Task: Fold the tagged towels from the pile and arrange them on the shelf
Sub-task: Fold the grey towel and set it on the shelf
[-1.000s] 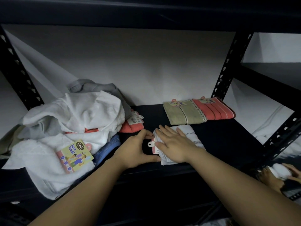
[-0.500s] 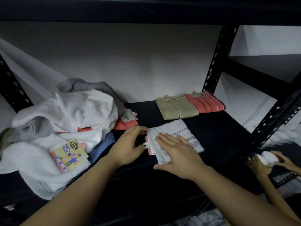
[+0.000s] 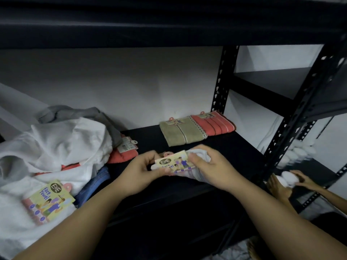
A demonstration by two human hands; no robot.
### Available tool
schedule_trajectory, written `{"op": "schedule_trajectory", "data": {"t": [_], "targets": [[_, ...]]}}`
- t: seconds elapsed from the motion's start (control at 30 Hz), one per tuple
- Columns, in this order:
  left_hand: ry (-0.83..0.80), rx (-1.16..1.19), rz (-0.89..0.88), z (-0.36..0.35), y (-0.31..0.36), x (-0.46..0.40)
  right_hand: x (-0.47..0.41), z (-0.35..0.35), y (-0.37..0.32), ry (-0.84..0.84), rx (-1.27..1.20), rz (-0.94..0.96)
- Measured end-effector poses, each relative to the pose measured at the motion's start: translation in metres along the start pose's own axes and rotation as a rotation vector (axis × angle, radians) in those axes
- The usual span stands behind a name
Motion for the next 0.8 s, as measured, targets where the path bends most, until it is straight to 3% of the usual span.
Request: {"op": "schedule_trajectory", "data": {"t": [0.17,0.3,0.5,0.8], "targets": [[0.161,0.353,0.089,-0.022,0.031,-0.031,-0.013,0.046,0.02,0.002,-0.315,-0.27],[0.135,0.444,0.29,-0.057,0.033,-0.057,-0.022,0.08,0.047,0.101,-0.347,-0.332],[0.083,0.545,0.566,-0.111,0.003,-0.095,-0.049,0.137,0.075,0.276,0.034,-0.338],[0.086,0.216,0.455,-0.14,-0.018,-0.144,-0.088,0.182,0.11,0.341,0.597,-0.369]]}}
Point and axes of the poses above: each hand's wrist, its own x-axis away from the middle knuckle, its own z-axis out of the back of the hand, y = z × x, the point moved 8 cm from there along -x, towards the middle knuckle, and after that the axes turned 1 degree about x, right-handed, at the moved point
